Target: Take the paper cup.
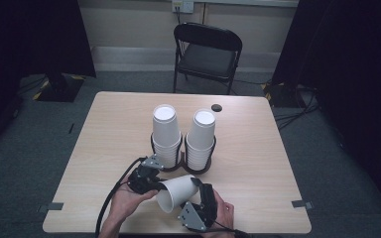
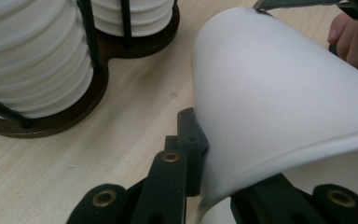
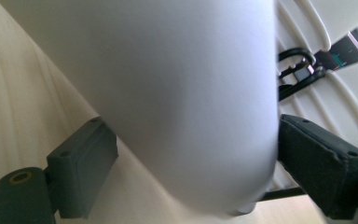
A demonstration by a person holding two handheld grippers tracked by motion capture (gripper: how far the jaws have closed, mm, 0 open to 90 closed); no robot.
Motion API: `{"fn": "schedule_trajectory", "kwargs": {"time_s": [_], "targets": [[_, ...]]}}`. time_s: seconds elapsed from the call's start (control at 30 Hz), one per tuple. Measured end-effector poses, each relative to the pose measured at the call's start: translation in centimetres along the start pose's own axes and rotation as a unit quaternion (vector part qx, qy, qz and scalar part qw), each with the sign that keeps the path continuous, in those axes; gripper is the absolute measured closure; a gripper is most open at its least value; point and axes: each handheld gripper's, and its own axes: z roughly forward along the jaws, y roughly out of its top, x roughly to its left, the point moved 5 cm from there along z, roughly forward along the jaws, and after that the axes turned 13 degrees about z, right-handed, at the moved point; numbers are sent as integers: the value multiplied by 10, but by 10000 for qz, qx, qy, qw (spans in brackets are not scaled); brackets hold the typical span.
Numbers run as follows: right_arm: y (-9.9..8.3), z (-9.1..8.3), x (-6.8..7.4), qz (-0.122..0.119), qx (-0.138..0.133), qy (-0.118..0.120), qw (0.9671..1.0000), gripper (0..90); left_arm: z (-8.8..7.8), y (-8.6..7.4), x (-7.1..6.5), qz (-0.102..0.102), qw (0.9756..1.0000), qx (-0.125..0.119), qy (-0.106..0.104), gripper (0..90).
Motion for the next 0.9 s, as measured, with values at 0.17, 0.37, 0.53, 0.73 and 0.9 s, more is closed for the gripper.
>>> {"fn": "schedule_trajectory", "kwargs": {"time_s": [0.17, 0.37, 0.53, 0.73, 0.9], "targets": [[11, 5, 6, -194, -80, 36, 9998, 106, 2, 2, 0, -35, 9999, 37, -100, 859], [23, 6, 15, -401, -176, 79, 9990, 95, 5, 4, -1, -48, 9998, 15, -209, 859], [29, 6, 16, -182, -288, 127, 9993, 84, 3, 6, 0, -94, 9997, -73, -194, 860], [33, 7, 17, -127, -286, 193, 9993, 77, 6, 6, 0, -143, 9997, -38, -211, 860], [39, 7, 23, -168, -440, 339, 9983, 88, 11, 5, 0, -159, 9996, -57, -241, 852]]}}
